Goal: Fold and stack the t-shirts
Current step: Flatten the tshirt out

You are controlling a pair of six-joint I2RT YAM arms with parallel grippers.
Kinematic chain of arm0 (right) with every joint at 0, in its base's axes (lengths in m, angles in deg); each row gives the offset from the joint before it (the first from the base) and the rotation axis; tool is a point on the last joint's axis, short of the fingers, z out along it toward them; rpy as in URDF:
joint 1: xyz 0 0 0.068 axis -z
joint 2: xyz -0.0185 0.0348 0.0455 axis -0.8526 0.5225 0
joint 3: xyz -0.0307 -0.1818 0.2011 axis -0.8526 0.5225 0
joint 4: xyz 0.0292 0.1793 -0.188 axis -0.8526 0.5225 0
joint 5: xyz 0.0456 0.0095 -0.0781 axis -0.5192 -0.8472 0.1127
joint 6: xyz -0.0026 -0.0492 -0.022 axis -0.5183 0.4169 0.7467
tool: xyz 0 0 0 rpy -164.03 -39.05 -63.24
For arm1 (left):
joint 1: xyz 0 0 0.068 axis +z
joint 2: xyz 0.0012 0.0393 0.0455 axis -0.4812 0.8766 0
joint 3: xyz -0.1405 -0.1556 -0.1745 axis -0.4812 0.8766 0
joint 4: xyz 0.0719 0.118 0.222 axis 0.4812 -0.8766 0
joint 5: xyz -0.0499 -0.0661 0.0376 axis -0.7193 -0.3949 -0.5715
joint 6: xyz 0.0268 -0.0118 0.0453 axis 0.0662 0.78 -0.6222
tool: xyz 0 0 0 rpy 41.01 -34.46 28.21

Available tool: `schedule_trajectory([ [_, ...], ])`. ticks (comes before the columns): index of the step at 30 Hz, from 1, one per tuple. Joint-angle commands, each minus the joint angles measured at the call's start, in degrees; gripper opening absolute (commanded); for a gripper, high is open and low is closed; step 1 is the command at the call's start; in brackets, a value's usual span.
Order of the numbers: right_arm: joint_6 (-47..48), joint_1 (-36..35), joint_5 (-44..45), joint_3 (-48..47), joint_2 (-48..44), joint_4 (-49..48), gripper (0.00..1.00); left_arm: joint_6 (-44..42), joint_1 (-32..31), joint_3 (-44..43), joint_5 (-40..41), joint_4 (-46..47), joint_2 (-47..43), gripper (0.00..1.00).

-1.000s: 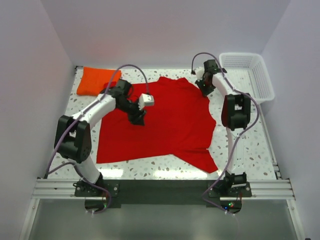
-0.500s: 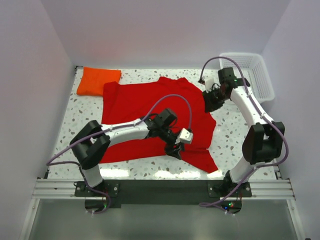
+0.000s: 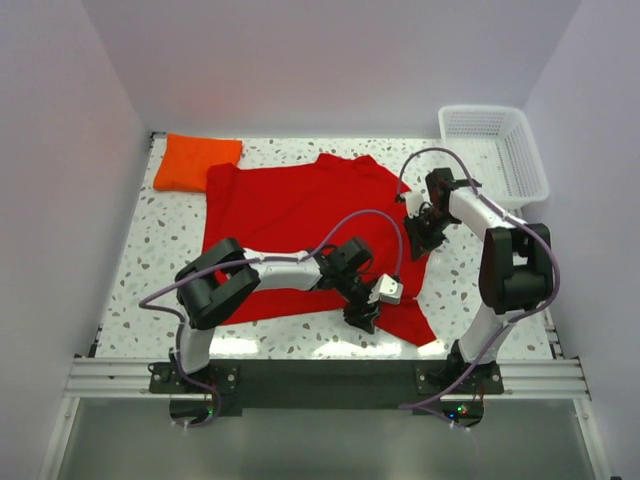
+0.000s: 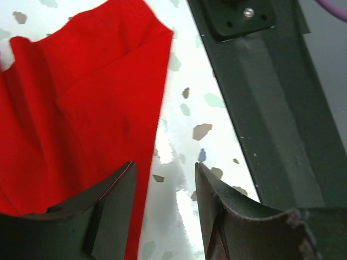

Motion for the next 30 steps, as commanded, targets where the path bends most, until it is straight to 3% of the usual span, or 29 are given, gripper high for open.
schedule_trajectory([
  [1, -2.2, 0.2, 3.6, 0.4, 2.3, -3.8, 0.13, 1.3, 0.0, -3.0, 2.2, 4.2, 0.9, 0.52],
  [21, -4.0, 0.5, 7.6, -1.8, 7.0, -5.3, 0.1, 8.0, 0.5, -8.4, 9.2, 8.4, 8.4, 0.52],
  [30, -3.7, 1.2, 9.4, -2.9, 9.0, -6.8, 0.09, 2.5, 0.3, -2.3, 5.2, 7.6, 0.9, 0.11],
])
